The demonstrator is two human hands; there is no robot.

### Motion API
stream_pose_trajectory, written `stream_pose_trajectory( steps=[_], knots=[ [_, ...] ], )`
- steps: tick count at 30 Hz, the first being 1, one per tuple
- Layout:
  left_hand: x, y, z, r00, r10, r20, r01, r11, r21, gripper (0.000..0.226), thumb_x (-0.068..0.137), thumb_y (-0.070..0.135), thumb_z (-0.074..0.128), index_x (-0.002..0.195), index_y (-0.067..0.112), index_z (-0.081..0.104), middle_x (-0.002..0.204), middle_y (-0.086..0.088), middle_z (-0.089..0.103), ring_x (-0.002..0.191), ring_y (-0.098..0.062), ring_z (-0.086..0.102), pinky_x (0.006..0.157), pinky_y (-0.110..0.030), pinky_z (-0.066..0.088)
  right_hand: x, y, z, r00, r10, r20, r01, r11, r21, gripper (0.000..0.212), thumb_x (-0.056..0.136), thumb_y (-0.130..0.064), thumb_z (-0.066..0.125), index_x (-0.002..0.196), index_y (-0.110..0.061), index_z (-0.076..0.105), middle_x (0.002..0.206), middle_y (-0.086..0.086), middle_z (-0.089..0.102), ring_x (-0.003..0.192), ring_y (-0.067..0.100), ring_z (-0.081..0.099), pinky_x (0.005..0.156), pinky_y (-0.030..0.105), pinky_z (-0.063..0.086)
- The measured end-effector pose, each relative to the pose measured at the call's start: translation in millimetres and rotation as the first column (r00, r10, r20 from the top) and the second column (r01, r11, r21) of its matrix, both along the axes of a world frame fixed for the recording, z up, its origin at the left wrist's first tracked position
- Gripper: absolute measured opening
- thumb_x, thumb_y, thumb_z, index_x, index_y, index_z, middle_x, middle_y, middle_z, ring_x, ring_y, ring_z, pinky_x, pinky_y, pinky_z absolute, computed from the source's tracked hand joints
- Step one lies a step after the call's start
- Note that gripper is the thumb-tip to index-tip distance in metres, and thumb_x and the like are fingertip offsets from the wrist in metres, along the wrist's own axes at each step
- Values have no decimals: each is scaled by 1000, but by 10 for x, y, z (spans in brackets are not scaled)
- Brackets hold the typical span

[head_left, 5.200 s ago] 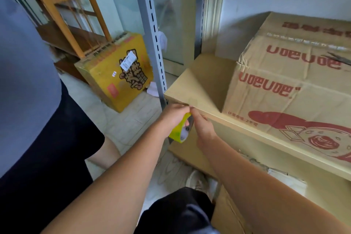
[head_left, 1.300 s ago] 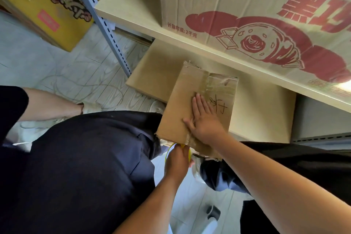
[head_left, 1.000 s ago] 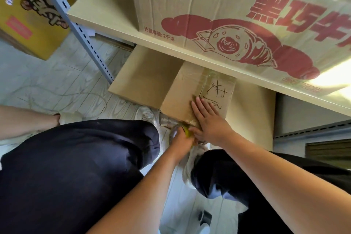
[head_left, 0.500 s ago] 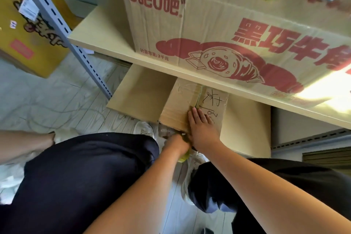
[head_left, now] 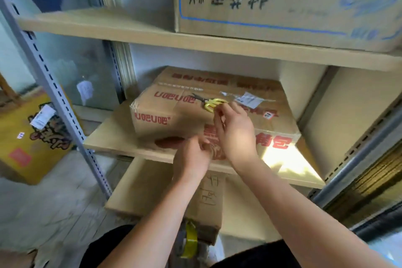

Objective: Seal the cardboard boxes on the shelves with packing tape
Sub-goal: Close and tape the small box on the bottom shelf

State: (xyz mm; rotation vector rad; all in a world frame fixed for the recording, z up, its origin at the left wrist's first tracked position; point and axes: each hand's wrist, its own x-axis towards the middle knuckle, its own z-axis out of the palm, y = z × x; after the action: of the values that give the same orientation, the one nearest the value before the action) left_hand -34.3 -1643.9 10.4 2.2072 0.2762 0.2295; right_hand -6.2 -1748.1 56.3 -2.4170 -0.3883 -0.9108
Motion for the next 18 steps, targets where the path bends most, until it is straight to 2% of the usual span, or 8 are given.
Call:
stream_pose_trajectory(
  steps=[3, 6, 9, 12, 14, 15, 16, 18],
  knots=[
    [-55, 54, 101, 997, 26, 73, -19, 996, -90, 12, 93, 19, 57, 86, 26, 63, 87, 8, 69, 79, -14, 63, 64, -25, 47, 624, 69, 324, 945, -63, -320, 51, 998, -44, 19, 91, -13, 65, 107, -4, 67, 113, 13, 61, 97, 31, 61, 71, 28, 44],
    [-169, 181, -197, 1000, -7, 0, 6, 996, -86, 16, 97, 15, 51, 92, 22, 65, 94, 7, 69, 70, -1, 56, 52, -10, 38, 989, 106, 339, 785, -226, -576, 63, 955, -290, 24, 97, -15, 54, 115, -3, 66, 98, 11, 59, 90, 28, 61, 60, 28, 43],
    [-340, 391, -636, 980, 53, -194, -94, 973, -211, 17, 96, 10, 48, 100, 12, 64, 99, -1, 67, 77, -5, 55, 56, -16, 36, 917, 96, 497, 801, -232, -552, 24, 933, -358, 25, 91, -20, 64, 109, -3, 67, 82, 8, 56, 84, 29, 62, 64, 29, 41],
    [-567, 545, -1177, 911, 77, -405, -148, 978, -148, 22, 92, 10, 48, 73, 18, 54, 68, 2, 53, 61, -15, 47, 52, -26, 27, 296, 120, 479, 931, -170, -324, 26, 913, -406, 26, 88, -34, 67, 95, -9, 63, 77, 4, 57, 71, 27, 59, 57, 29, 41],
    [-693, 557, -1569, 829, 39, -558, -105, 991, -87, 31, 89, 16, 50, 58, 14, 46, 55, -5, 44, 63, -35, 50, 55, -33, 25, -261, 220, 43, 952, 14, -305, -121, 933, -337, 31, 88, -47, 62, 97, -19, 53, 74, -4, 56, 63, 24, 57, 52, 29, 43],
    [-733, 536, -1753, 789, 1, -614, -81, 991, -102, 30, 85, 25, 53, 62, 7, 55, 59, -13, 54, 76, -42, 58, 57, -37, 34, -481, 281, -303, 906, 86, -415, -222, 930, -292, 33, 87, -49, 61, 99, -21, 49, 73, -8, 55, 62, 24, 59, 52, 31, 45],
    [-750, 507, -1997, 756, -31, -654, -88, 985, -149, 41, 78, 40, 54, 79, 1, 65, 76, -20, 65, 90, -41, 64, 67, -40, 46, -603, 344, -686, 830, 112, -546, -299, 917, -266, 34, 88, -49, 61, 100, -20, 47, 74, -8, 55, 66, 25, 62, 53, 32, 46],
    [-808, 451, -2299, 727, -89, -681, -112, 963, -246, 81, 64, 60, 49, 117, -1, 60, 111, -18, 67, 109, -34, 63, 86, -34, 51, -558, 415, -1523, 656, 45, -754, -339, 909, -241, 36, 89, -46, 61, 104, -17, 47, 82, 0, 61, 80, 31, 65, 60, 33, 46]
  ],
)
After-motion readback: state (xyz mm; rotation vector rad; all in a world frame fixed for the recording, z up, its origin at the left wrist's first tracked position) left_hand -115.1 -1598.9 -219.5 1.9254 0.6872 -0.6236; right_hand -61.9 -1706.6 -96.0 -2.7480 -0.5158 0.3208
